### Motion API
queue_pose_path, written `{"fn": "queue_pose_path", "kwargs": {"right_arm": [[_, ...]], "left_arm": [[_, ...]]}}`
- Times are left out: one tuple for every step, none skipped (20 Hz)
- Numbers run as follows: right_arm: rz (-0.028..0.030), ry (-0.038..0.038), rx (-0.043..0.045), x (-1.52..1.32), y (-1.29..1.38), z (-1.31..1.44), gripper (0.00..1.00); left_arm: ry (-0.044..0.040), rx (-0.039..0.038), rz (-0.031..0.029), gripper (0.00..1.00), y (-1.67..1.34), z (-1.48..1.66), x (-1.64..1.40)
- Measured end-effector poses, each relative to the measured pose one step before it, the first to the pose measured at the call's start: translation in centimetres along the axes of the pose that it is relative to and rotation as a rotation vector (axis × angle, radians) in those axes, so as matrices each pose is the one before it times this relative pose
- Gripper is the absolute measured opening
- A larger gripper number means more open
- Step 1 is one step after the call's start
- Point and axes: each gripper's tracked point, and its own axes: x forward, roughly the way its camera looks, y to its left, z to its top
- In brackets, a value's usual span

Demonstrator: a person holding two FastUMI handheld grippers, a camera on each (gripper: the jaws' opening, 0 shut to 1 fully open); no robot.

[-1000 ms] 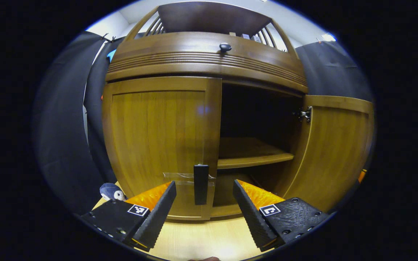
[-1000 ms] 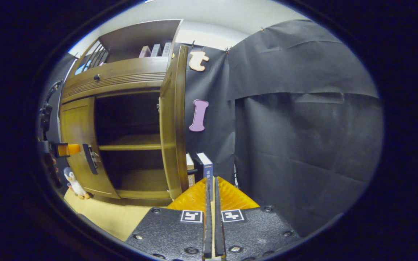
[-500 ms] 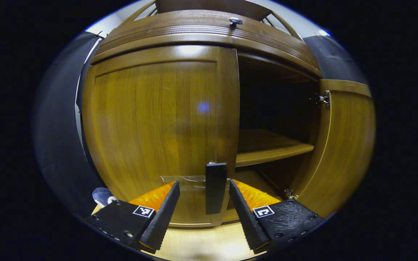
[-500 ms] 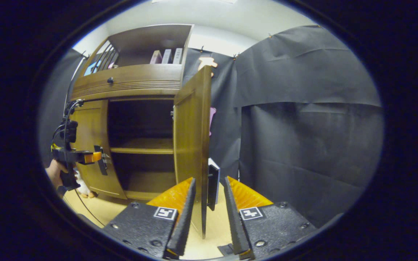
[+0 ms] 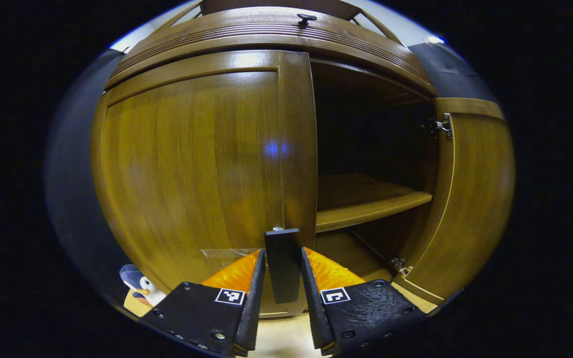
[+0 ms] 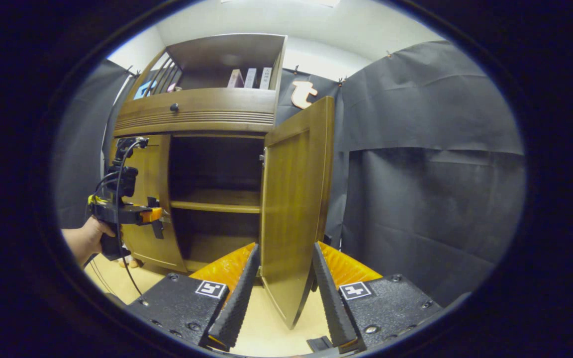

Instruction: Open the right door of the double-door shoe cabinet with the right hand, and open the left door with the left hand.

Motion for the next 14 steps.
{"fn": "queue_pose_path", "kwargs": {"right_arm": [[0.00531, 0.00718, -0.00221, 0.209, 0.076, -0.24, 0.69], [0.00231, 0.00938, -0.00265, 0.059, -0.026, -0.386, 0.69], [-0.00026, 0.0063, -0.00214, 0.042, -0.066, -0.264, 0.7], [0.00215, 0.00588, -0.00275, 0.005, 0.066, -0.046, 0.7], [0.00061, 0.00325, -0.00086, 0.084, 0.036, -0.126, 0.7], [0.00336, 0.00062, 0.00155, 0.163, 0.009, 0.011, 0.75], [0.00431, -0.00137, 0.00211, 0.176, 0.075, 0.028, 0.75], [0.0063, -0.00031, 0.00129, 0.198, 0.108, 0.036, 0.7], [0.01058, 0.00049, 0.00046, 0.243, 0.278, -0.02, 0.7], [0.01356, 0.00225, -0.00045, 0.334, 0.299, 0.02, 0.7], [0.01614, 0.00268, -0.00211, 0.538, 0.44, 0.118, 0.75], [0.01129, 0.00114, -0.0038, 0.472, 0.358, 0.134, 0.75], [0.01322, 0.00208, -0.00554, 0.404, 0.366, 0.09, 0.7], [0.01381, 0.00306, -0.00633, 0.434, 0.472, 0.17, 0.75]], "left_arm": [[-0.00044, -0.01079, -0.00359, 0.4, -0.354, 0.242, -0.305], [-0.00388, -0.00298, -0.00606, 0.34, 0.219, -0.174, 0.318], [-0.00339, -0.00003, -0.00291, 0.34, 0.081, 0.021, 0.01], [-0.001, -0.00158, -0.00124, 0.34, -0.006, -0.025, 0.122], [-0.00085, -0.01019, 0.00121, 0.31, 0.026, 0.031, -0.129], [0.00609, -0.00301, 0.00064, 0.28, -0.067, -0.091, -0.055], [0.00069, -0.00247, 0.00007, 0.28, 0.053, 0.032, 0.002], [0.00423, -0.00414, 0.00146, 0.28, -0.029, -0.038, -0.209], [0.00106, -0.00211, -0.0001, 0.28, -0.074, -0.028, -0.13], [0.00133, 0.00286, -0.00175, 0.28, -0.068, -0.026, -0.336], [0.00081, 0.00912, -0.00222, 0.29, -0.038, -0.143, -0.493], [-0.00548, 0.01544, -0.00226, 0.29, -0.013, -0.071, -0.488], [-0.00157, 0.0144, -0.00542, 0.23, -0.099, -0.07, -0.519], [-0.003, 0.00691, -0.00685, 0.23, 0.031, -0.116, -0.464]]}}
